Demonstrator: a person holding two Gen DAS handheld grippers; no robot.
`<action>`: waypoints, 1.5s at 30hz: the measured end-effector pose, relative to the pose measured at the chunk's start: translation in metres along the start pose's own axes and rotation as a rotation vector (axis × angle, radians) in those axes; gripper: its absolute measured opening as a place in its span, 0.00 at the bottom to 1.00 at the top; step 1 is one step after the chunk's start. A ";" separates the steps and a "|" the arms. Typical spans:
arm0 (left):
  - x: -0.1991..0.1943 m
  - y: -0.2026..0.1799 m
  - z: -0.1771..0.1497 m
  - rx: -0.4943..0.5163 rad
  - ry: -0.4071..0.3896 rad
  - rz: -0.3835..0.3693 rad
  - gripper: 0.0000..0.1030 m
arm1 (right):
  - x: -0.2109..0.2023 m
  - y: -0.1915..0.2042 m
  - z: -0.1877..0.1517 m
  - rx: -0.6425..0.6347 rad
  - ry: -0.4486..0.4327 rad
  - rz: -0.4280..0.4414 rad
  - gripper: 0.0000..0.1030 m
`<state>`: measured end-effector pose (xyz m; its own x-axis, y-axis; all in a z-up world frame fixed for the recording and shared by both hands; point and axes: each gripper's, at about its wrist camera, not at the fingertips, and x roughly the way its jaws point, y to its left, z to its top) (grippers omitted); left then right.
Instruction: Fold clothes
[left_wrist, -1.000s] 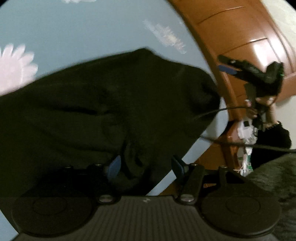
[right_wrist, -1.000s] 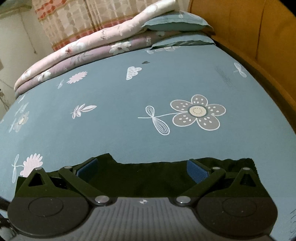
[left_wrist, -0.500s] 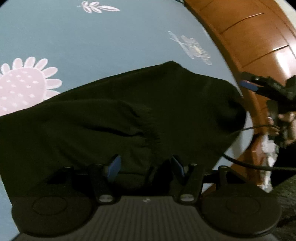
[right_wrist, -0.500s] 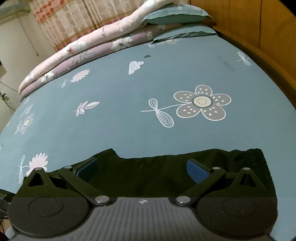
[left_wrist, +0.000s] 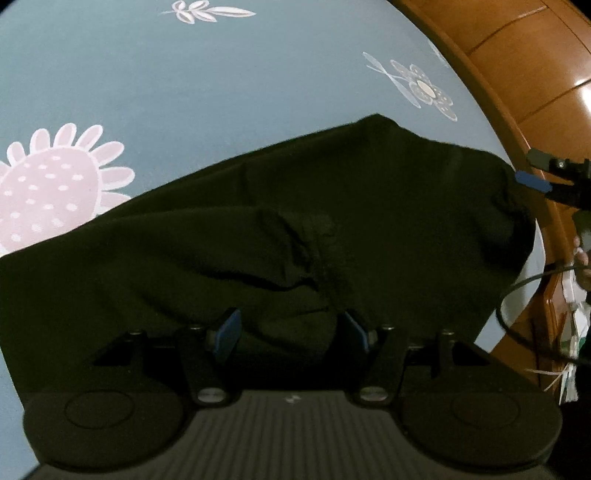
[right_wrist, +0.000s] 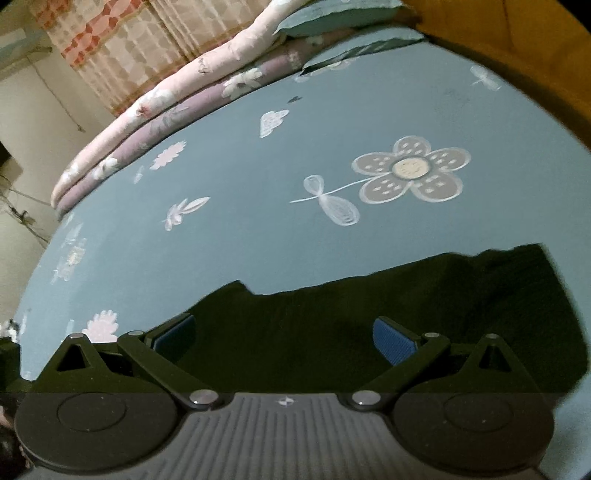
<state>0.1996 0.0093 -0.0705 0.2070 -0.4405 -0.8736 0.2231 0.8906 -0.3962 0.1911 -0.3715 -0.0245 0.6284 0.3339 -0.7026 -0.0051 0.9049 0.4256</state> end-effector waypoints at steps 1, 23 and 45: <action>0.000 0.000 0.000 -0.007 -0.004 0.001 0.59 | 0.006 0.003 0.000 0.000 0.004 0.013 1.00; -0.020 0.036 -0.006 -0.199 -0.221 0.204 0.59 | 0.158 0.072 0.005 -0.089 0.165 0.279 0.99; -0.061 0.069 -0.003 -0.224 -0.345 0.259 0.59 | 0.150 0.156 0.011 -0.334 0.199 0.270 1.00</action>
<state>0.1996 0.0981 -0.0452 0.5411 -0.1788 -0.8217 -0.0802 0.9617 -0.2621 0.2929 -0.1830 -0.0567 0.4088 0.5837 -0.7015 -0.4183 0.8031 0.4245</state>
